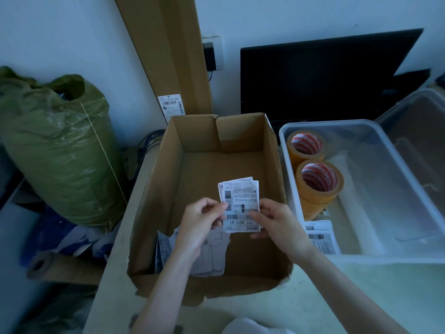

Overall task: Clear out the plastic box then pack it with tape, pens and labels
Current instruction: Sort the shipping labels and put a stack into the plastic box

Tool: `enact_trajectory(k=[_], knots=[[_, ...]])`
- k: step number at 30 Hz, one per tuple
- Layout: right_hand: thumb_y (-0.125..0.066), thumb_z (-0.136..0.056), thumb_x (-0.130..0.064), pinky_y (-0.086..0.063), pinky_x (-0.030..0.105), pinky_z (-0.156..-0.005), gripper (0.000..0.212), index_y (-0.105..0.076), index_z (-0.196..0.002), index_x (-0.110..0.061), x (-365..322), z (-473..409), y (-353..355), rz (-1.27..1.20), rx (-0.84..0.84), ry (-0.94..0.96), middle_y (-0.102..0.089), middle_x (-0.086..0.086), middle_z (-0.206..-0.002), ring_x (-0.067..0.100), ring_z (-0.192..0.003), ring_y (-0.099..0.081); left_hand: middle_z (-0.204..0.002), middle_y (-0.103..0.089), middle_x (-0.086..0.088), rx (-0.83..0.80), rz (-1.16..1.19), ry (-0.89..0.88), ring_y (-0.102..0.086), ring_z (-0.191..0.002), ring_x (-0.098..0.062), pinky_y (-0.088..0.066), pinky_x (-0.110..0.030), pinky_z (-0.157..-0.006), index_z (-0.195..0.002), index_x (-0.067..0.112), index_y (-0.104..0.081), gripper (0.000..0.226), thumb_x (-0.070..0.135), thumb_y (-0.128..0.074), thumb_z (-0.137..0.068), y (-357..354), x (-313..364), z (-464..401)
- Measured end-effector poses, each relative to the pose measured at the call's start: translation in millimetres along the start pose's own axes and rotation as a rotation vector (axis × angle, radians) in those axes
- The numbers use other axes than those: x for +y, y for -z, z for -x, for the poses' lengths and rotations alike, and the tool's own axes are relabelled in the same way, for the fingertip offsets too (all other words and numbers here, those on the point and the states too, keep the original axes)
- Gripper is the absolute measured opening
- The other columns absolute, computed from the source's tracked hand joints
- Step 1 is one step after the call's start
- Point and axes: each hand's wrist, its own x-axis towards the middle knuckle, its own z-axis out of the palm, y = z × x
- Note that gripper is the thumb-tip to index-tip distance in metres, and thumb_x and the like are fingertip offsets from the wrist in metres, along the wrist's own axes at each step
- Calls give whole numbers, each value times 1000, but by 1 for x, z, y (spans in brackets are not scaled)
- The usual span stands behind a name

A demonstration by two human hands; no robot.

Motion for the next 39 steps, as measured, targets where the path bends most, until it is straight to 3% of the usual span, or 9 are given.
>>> enact_trajectory(k=[3, 6, 10, 13, 19, 25, 31, 36, 39], knots=[[-53, -95, -13, -61, 33, -71, 14, -60, -99, -25, -1, 0, 2, -17, 54, -5, -68, -6, -106, 10, -95, -69, -86, -68, 2, 56, -85, 10, -63, -73, -6, -49, -18, -63, -98, 17, -63, 15, 30, -55, -94, 6, -13, -22], [-53, -95, -12, -61, 34, -71, 13, -60, -103, -18, -3, 0, 7, -62, 98, -7, -68, -5, -106, 11, -95, -70, -118, -60, 0, 69, -409, 55, -59, -100, -15, -48, -27, -81, -119, 19, -55, 27, 31, -54, -94, 13, -43, -58], [-52, -94, -10, -61, 32, -70, 15, -61, -106, -14, -5, 1, 13, -130, 121, -18, -69, -4, -105, 9, -92, -70, -147, -36, -8, -170, -965, 156, -42, -130, -27, -43, -40, -101, -145, 18, -31, 67, 38, -61, -89, 18, -83, -85], [-52, -95, -9, -61, 30, -69, 14, -61, -104, -15, -3, 2, 15, -160, 126, -32, -69, -3, -105, 8, -92, -71, -137, -41, -10, -318, -1267, 74, -47, -120, -27, -46, -38, -95, -137, 16, -36, 61, 42, -60, -87, 11, -100, -84], [-51, -95, -10, -61, 32, -71, 14, -60, -103, -16, 1, 4, 15, -199, 150, -51, -69, -3, -106, 13, -94, -71, -123, -51, -14, -287, -1477, -59, -55, -108, -25, -46, -29, -86, -127, 5, -44, 53, 39, -56, -89, -5, -100, -81], [-51, -95, -11, -61, 33, -73, 13, -60, -101, -18, 2, 4, 15, -194, 159, -50, -69, -3, -107, 13, -95, -70, -118, -58, -14, -303, -1701, -247, -59, -106, -25, -49, -29, -86, -121, 1, -50, 25, 3, -43, -97, -15, -99, -76], [-51, -95, -12, -61, 33, -73, 12, -59, -101, -19, 3, 5, 16, -187, 170, -41, -69, -3, -106, 13, -95, -70, -120, -60, -9, -150, -1325, -167, -62, -106, -24, -54, -33, -85, -128, 11, -44, 34, 11, -51, -95, 3, -96, -90], [-51, -95, -12, -60, 32, -73, 15, -59, -101, -22, 3, 4, 15, -197, 178, -36, -69, -5, -107, 13, -96, -70, -94, -66, 1, 8, -791, -77, -64, -86, -14, -55, -33, -74, -99, 22, -61, 10, 19, -53, -95, 29, -79, -90], [-50, -96, -12, -60, 31, -72, 15, -59, -101, -23, 3, 4, 15, -197, 189, -35, -69, -4, -106, 13, -94, -70, -90, -69, 4, 8, -445, -128, -68, -79, -8, -57, -28, -68, -96, 23, -64, 7, 21, -60, -92, 37, -50, -77]])
